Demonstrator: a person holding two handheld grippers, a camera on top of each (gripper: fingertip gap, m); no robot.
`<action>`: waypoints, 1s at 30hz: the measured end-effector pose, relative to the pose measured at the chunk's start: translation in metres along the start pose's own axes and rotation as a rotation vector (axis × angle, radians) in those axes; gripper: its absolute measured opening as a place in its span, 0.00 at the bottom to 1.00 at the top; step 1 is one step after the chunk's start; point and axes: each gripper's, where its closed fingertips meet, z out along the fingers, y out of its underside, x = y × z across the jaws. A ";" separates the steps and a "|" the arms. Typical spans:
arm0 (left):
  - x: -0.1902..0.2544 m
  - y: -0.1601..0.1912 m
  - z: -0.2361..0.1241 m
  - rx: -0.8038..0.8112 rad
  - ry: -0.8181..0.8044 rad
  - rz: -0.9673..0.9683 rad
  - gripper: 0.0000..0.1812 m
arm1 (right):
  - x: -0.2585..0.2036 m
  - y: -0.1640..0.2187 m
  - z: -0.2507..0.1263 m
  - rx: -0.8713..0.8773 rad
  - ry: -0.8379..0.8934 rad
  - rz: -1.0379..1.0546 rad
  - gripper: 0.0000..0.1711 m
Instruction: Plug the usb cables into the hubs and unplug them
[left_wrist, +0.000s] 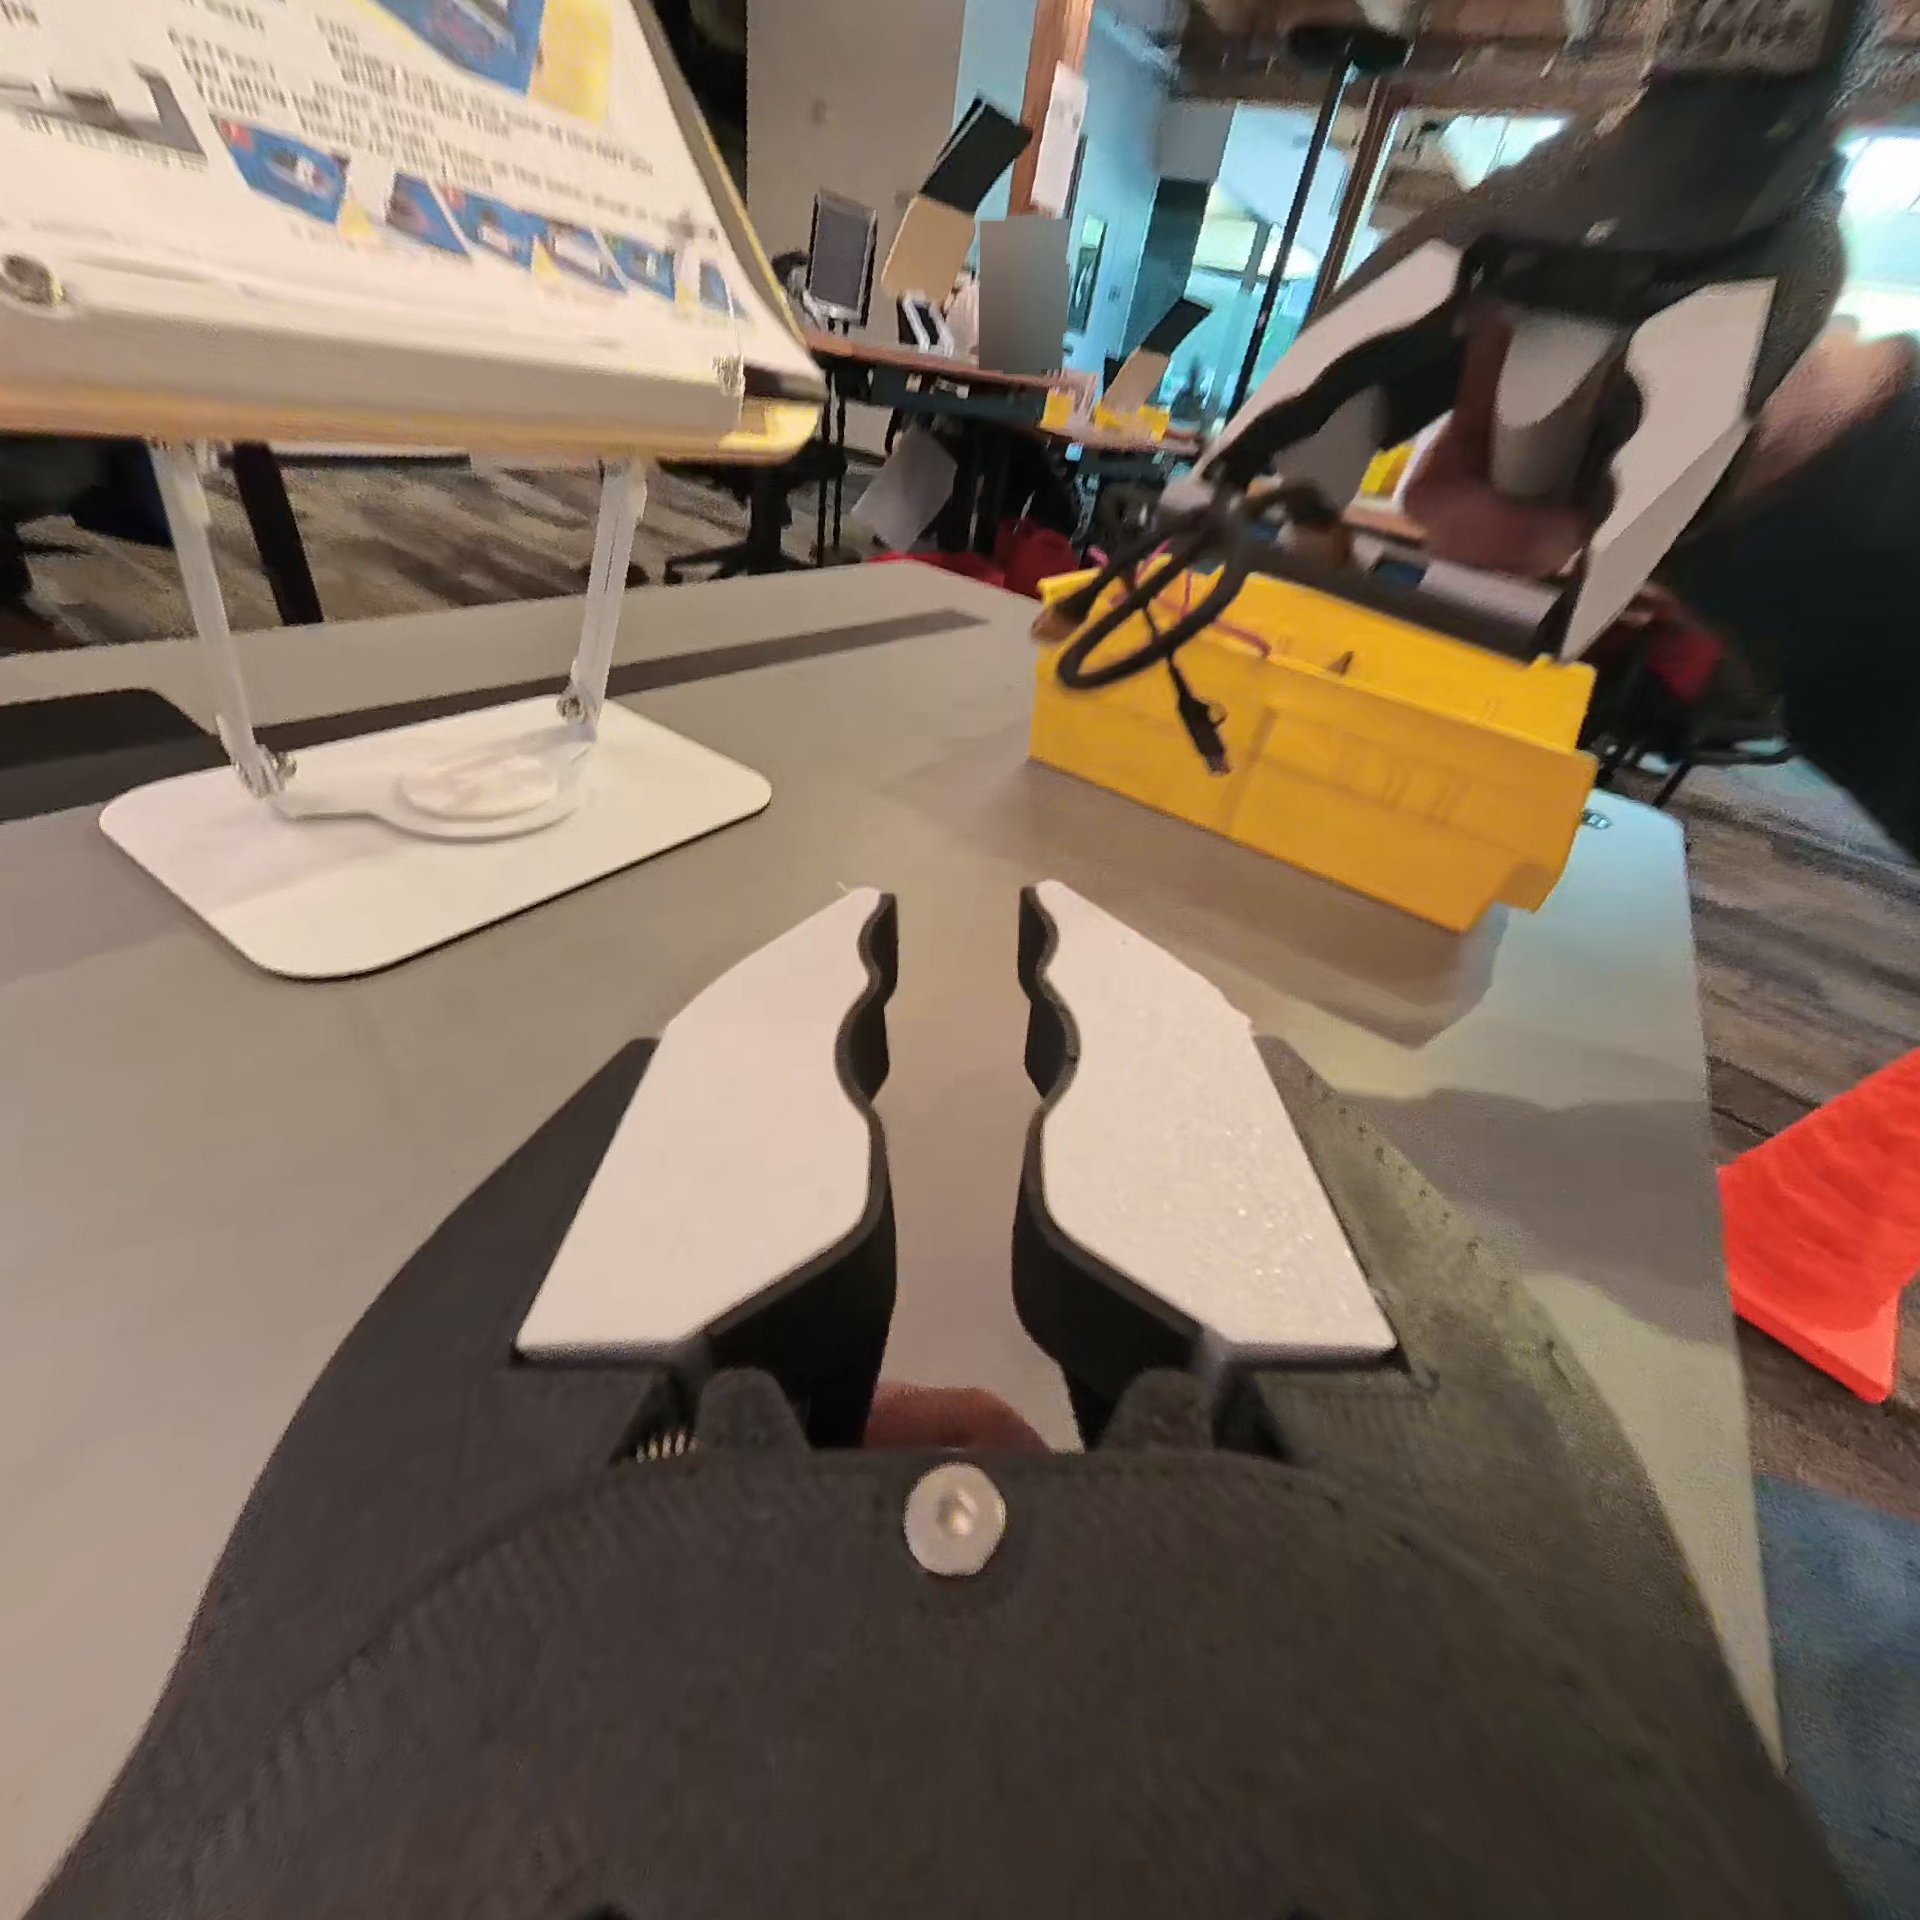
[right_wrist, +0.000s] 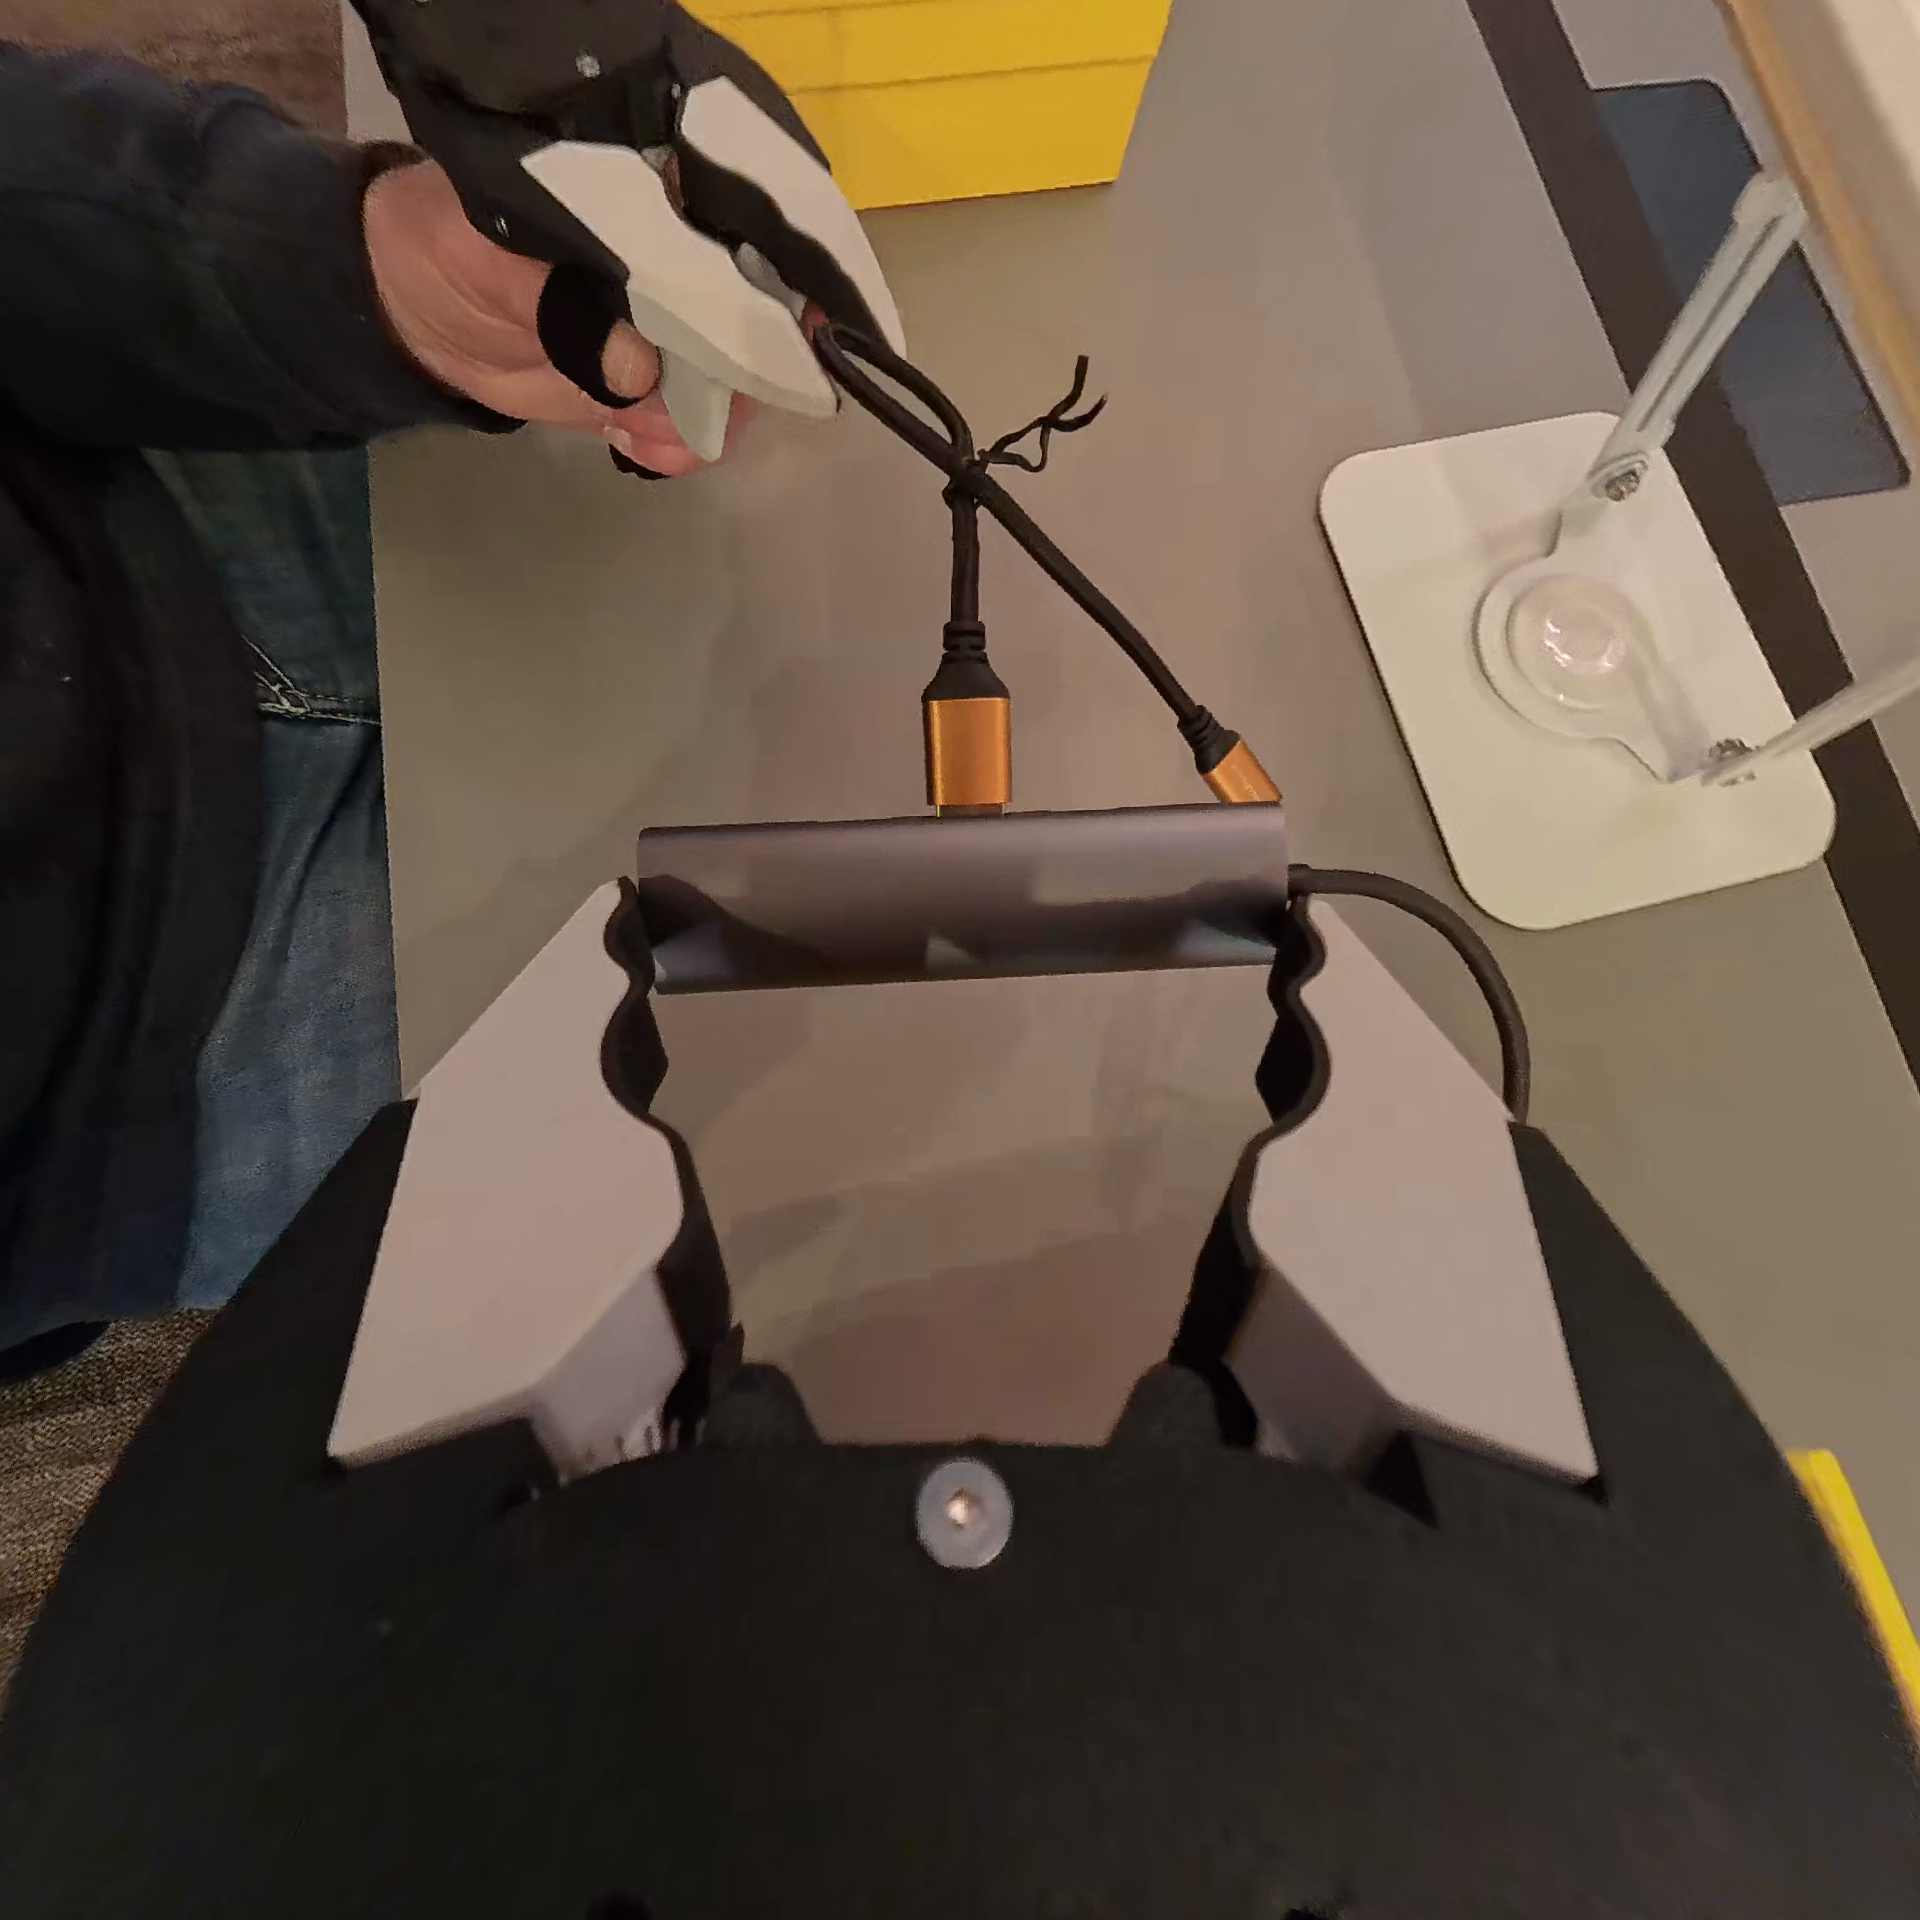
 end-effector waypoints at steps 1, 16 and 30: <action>-0.002 0.006 0.002 -0.021 -0.003 0.001 0.12 | 0.003 0.002 -0.005 0.003 0.012 0.010 0.68; -0.007 0.031 0.013 -0.119 -0.018 -0.004 0.14 | 0.105 0.011 -0.164 0.205 0.507 0.311 0.68; -0.006 0.032 0.013 -0.126 -0.013 -0.005 0.15 | 0.174 0.145 -0.145 0.218 0.668 0.681 0.68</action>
